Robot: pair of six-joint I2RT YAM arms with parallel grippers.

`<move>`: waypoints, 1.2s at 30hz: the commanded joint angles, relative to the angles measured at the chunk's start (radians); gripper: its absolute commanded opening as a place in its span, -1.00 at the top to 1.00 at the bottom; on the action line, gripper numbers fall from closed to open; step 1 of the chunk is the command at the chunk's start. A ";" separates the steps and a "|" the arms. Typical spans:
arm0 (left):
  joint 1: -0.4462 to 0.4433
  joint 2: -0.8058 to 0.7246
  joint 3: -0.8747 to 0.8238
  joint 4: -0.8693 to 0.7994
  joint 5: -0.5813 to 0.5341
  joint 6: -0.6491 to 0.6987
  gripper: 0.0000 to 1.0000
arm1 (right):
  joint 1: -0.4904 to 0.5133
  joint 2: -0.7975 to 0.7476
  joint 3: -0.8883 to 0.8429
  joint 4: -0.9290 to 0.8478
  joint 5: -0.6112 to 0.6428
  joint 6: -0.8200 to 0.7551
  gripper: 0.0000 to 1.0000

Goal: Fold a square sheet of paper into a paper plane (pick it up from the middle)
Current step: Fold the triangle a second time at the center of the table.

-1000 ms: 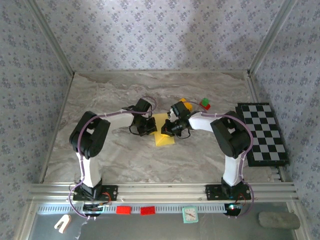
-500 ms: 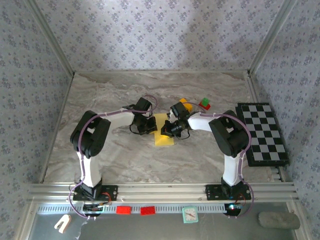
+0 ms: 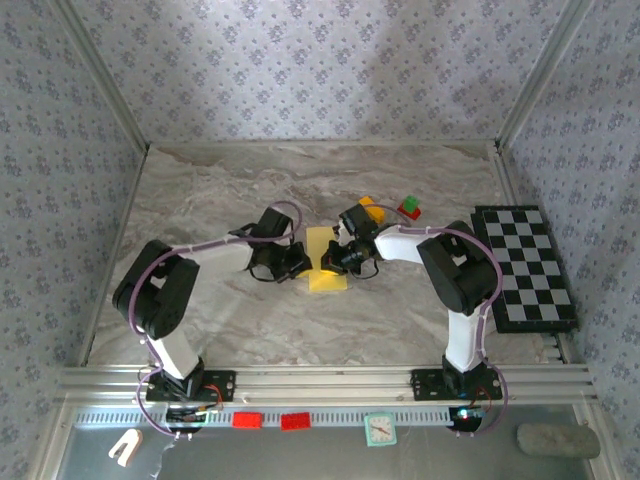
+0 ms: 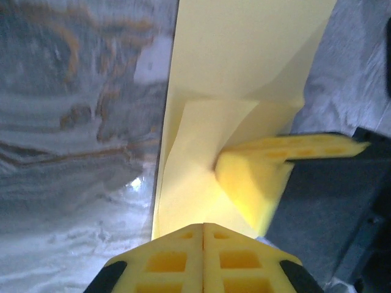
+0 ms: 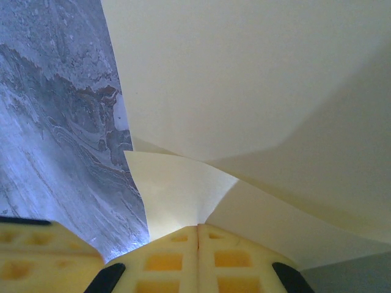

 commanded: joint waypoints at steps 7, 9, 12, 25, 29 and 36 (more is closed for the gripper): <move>-0.040 0.030 -0.029 0.062 0.052 -0.039 0.95 | 0.011 0.055 0.000 -0.072 0.064 0.011 0.95; -0.040 0.037 -0.032 0.051 0.046 -0.033 0.96 | 0.011 0.054 0.003 -0.071 0.063 0.011 0.95; -0.040 0.047 -0.035 0.043 0.044 -0.028 0.99 | 0.009 0.056 0.008 -0.071 0.061 0.009 0.95; -0.041 0.082 -0.036 -0.041 -0.002 0.003 1.00 | 0.006 0.063 0.014 -0.079 0.059 0.011 0.95; -0.043 0.075 -0.056 -0.072 -0.016 0.006 1.00 | 0.003 0.064 0.011 -0.078 0.063 0.015 0.95; -0.050 0.016 -0.121 -0.136 -0.042 0.012 1.00 | 0.001 0.072 0.008 -0.077 0.073 0.018 0.95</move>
